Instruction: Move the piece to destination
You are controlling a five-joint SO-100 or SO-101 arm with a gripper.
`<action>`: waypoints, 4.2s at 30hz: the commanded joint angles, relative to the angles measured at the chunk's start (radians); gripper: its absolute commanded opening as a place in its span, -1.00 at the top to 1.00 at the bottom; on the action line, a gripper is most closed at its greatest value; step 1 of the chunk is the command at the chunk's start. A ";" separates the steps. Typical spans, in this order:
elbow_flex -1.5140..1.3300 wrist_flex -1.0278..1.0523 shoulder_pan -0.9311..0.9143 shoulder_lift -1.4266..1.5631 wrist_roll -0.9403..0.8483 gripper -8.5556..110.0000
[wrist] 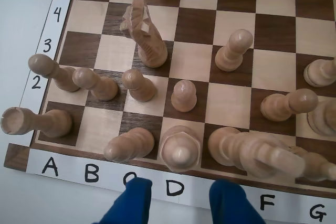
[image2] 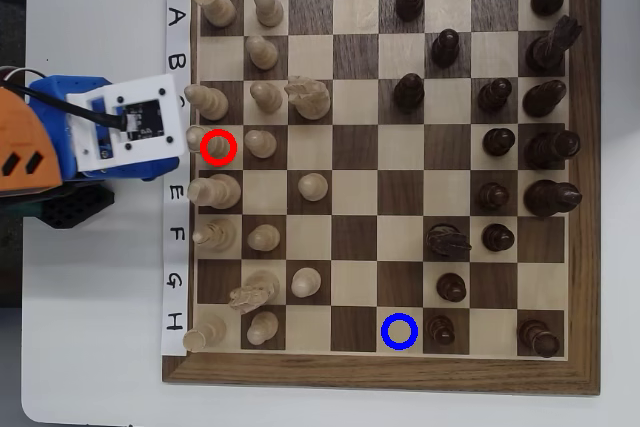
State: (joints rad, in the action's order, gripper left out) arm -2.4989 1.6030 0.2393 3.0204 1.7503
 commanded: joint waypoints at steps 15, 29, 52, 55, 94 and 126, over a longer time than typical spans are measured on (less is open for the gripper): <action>-0.098 -0.153 0.028 0.051 0.206 0.54; -0.150 -0.199 0.035 0.072 0.192 0.56; -0.195 -0.272 0.018 -0.011 0.121 0.59; -0.201 -0.282 0.018 -0.018 0.114 0.59; -0.216 -0.311 -0.055 0.002 0.094 0.86; 0.169 -0.132 -0.063 -0.044 0.077 0.86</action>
State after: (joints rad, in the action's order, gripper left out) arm -2.5924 1.4343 0.1963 3.0081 1.7503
